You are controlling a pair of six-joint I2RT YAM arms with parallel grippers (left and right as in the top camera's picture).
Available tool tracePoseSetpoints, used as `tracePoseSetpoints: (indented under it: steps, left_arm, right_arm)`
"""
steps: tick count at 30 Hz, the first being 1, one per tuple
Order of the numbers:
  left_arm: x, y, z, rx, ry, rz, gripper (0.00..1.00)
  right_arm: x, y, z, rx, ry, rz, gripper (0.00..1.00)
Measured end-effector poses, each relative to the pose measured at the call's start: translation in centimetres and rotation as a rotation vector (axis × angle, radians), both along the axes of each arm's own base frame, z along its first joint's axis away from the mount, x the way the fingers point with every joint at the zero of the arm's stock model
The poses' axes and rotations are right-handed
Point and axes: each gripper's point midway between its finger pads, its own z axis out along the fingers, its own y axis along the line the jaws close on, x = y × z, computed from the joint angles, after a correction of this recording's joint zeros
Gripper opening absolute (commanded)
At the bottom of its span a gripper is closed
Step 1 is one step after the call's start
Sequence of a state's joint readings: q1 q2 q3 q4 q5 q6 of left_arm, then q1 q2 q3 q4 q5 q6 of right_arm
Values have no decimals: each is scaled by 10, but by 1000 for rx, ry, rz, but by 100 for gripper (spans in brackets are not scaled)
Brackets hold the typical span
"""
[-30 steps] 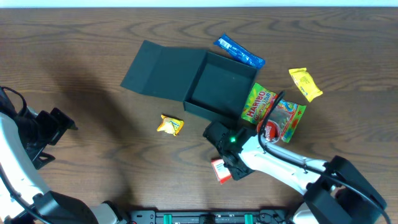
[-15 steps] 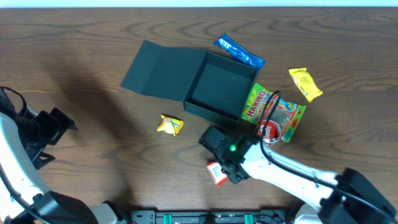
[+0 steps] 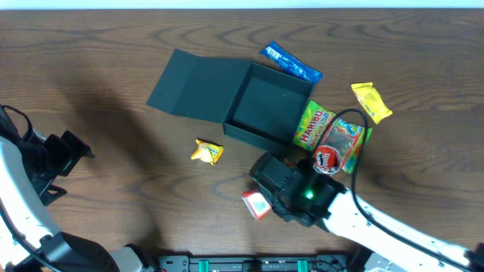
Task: Pack container
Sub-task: 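Carry the Hello Panda box over the black box and lower it inside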
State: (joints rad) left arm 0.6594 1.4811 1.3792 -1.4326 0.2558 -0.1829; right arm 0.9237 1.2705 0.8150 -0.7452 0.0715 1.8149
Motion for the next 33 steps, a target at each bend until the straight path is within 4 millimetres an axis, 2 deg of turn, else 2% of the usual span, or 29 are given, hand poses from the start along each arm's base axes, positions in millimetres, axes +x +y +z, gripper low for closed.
tracePoseSetpoints:
  steps: [6, 10, 15, 17, 19, 23, 33]
  left_arm:
    - [0, 0, 0, 0, 0, 0, 95]
    - [0, 0, 0, 0, 0, 0, 95]
    - [0, 0, 0, 0, 0, 0, 95]
    - [0, 0, 0, 0, 0, 0, 95]
    - [0, 0, 0, 0, 0, 0, 95]
    - [0, 0, 0, 0, 0, 0, 95]
    - [0, 0, 0, 0, 0, 0, 95]
  right_arm:
    - [18, 25, 32, 142, -132, 47, 37]
    - [26, 30, 49, 125, -196, 156, 36]
    - [63, 18, 106, 49, -346, 292, 38]
    - [79, 10, 125, -5, -403, 353, 40]
    - [94, 5, 135, -68, -447, 426, 40]
    - [118, 2, 134, -208, -446, 607, 41]
    - [167, 5, 81, -456, -307, 1059, 38]
